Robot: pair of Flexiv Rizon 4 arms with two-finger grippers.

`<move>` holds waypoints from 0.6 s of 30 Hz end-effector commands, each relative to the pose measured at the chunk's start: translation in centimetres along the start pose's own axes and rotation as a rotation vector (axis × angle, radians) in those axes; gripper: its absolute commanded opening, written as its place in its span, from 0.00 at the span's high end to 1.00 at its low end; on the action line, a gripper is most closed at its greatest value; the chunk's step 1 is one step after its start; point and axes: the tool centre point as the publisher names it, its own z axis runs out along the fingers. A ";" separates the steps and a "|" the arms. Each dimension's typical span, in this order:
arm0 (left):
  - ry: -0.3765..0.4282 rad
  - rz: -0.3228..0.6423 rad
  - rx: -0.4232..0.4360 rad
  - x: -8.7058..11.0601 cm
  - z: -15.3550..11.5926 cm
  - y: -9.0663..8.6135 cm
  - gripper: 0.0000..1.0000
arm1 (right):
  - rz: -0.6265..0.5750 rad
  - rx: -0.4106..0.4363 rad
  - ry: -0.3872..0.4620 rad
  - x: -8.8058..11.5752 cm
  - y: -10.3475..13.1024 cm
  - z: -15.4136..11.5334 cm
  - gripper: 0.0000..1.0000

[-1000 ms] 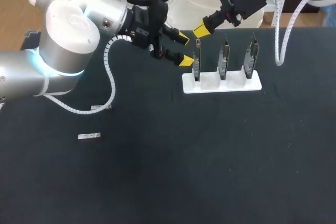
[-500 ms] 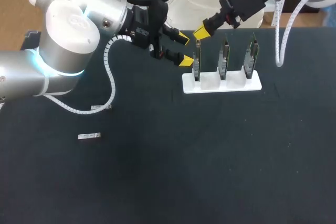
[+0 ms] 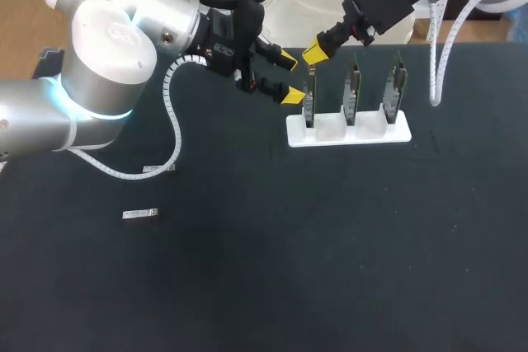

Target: Pick up the optical module with the left hand, and insert it into the network port with the right hand.

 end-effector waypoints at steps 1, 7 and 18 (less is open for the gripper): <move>0.005 -0.001 0.004 -0.1 0.0 0.2 0.00 | -0.001 -0.002 0.003 0.1 0.0 0.2 1.00; 0.005 -0.001 0.004 -0.1 0.0 0.2 0.00 | -0.002 -0.008 0.014 0.5 0.3 0.5 1.00; 0.005 -0.001 0.004 -0.1 0.0 0.2 0.00 | 0.007 -0.012 0.013 0.8 0.3 0.6 1.00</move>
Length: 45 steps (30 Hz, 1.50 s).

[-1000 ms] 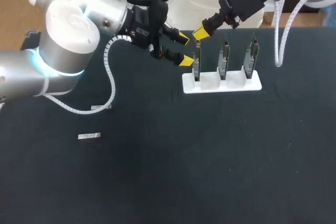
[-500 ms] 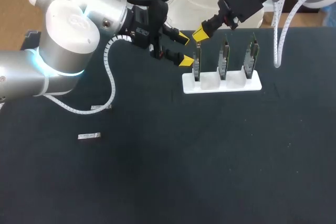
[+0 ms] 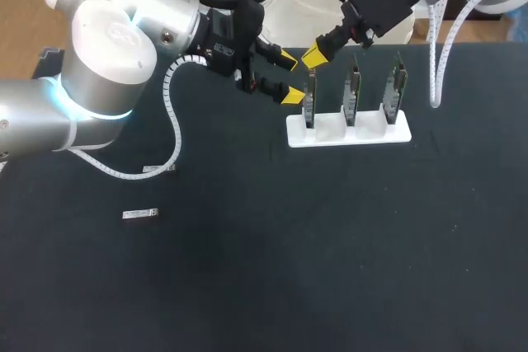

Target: Pick up the optical module with the left hand, and insert it into the network port with the right hand.

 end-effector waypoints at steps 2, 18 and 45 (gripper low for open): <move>0.005 -0.001 0.004 -0.1 0.0 0.2 0.00 | 0.001 -0.002 -0.001 0.5 0.0 0.3 1.00; 0.005 -0.001 0.004 -0.1 0.0 0.2 0.00 | 0.017 0.003 -0.010 1.1 0.2 0.4 1.00; 0.005 -0.001 0.004 -0.1 0.0 0.2 0.00 | -0.080 -0.001 -0.149 -0.6 0.9 -7.7 1.00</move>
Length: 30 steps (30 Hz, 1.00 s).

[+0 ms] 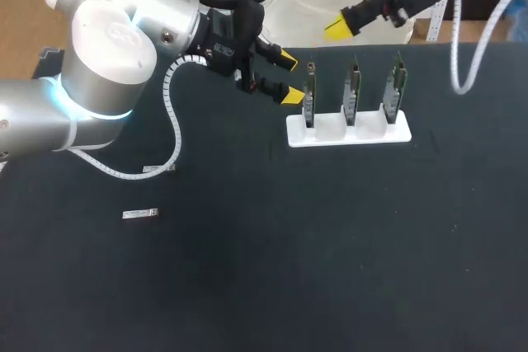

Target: Pick up the optical module with the left hand, and insert it into the network port with the right hand.

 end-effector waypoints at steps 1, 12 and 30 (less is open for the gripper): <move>0.005 -0.001 0.004 -0.1 0.0 0.2 0.00 | 0.008 -0.023 0.000 1.1 -0.4 -1.8 1.00; 0.005 -0.001 0.004 -0.1 0.0 0.2 0.00 | 0.014 -0.025 0.072 3.8 -0.5 -4.5 1.00; 0.005 -0.001 0.004 -0.1 0.0 0.2 0.00 | 0.077 -0.013 0.098 6.8 0.6 -4.8 1.00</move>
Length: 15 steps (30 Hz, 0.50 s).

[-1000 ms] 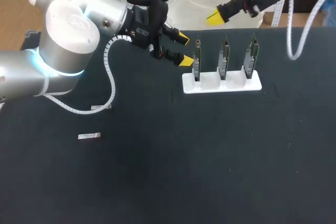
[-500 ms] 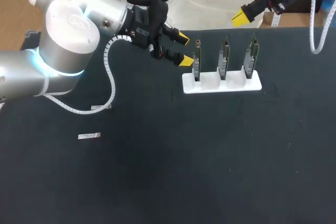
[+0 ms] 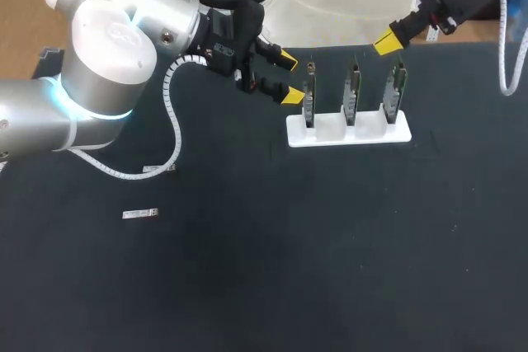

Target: Pick up the optical module with the left hand, and insert it into the network port with the right hand.

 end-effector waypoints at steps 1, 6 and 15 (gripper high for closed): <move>0.005 -0.001 0.004 -0.1 0.0 0.2 0.00 | 0.001 0.006 -0.005 0.4 0.4 0.1 1.00; 0.005 -0.001 0.004 -0.1 0.0 0.2 0.00 | 0.003 0.000 -0.001 0.5 0.3 0.2 1.00; 0.005 -0.001 0.004 -0.1 0.0 0.2 0.00 | 0.007 -0.009 0.007 0.6 -0.1 0.5 1.00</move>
